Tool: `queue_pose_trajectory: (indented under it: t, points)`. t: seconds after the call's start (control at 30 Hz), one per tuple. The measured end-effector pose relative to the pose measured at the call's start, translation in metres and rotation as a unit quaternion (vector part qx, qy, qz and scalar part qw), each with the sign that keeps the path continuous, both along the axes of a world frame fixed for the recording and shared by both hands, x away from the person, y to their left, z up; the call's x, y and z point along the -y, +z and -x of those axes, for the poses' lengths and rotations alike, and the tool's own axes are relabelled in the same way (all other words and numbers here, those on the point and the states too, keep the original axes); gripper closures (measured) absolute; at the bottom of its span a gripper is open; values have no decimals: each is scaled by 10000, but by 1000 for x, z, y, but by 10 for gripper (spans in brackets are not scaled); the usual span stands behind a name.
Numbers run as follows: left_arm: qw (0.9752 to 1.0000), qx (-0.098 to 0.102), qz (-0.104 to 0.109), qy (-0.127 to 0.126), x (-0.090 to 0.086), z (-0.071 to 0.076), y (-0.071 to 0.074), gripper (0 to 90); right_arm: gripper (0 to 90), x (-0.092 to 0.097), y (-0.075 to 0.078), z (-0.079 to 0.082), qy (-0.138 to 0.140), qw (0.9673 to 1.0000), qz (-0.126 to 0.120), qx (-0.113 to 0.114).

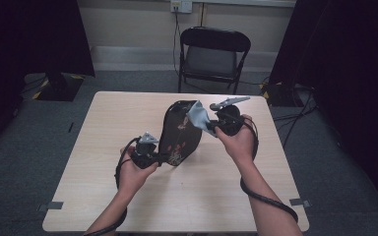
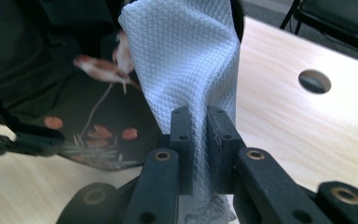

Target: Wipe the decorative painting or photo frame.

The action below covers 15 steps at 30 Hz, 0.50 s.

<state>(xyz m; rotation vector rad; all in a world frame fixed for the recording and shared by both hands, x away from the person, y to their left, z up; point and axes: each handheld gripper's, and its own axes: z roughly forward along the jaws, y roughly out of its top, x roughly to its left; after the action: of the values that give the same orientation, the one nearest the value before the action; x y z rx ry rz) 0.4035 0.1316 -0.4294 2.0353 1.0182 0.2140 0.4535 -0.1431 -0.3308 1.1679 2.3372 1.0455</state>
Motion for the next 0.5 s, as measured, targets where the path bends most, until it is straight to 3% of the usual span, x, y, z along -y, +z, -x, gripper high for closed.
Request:
queue_pose_trajectory:
  t: [0.5]
  points:
    - [10000, -2, 3, -4, 0, 0, 0, 784, 825, -1, -44, 4, -36, 9995, 63, -316]
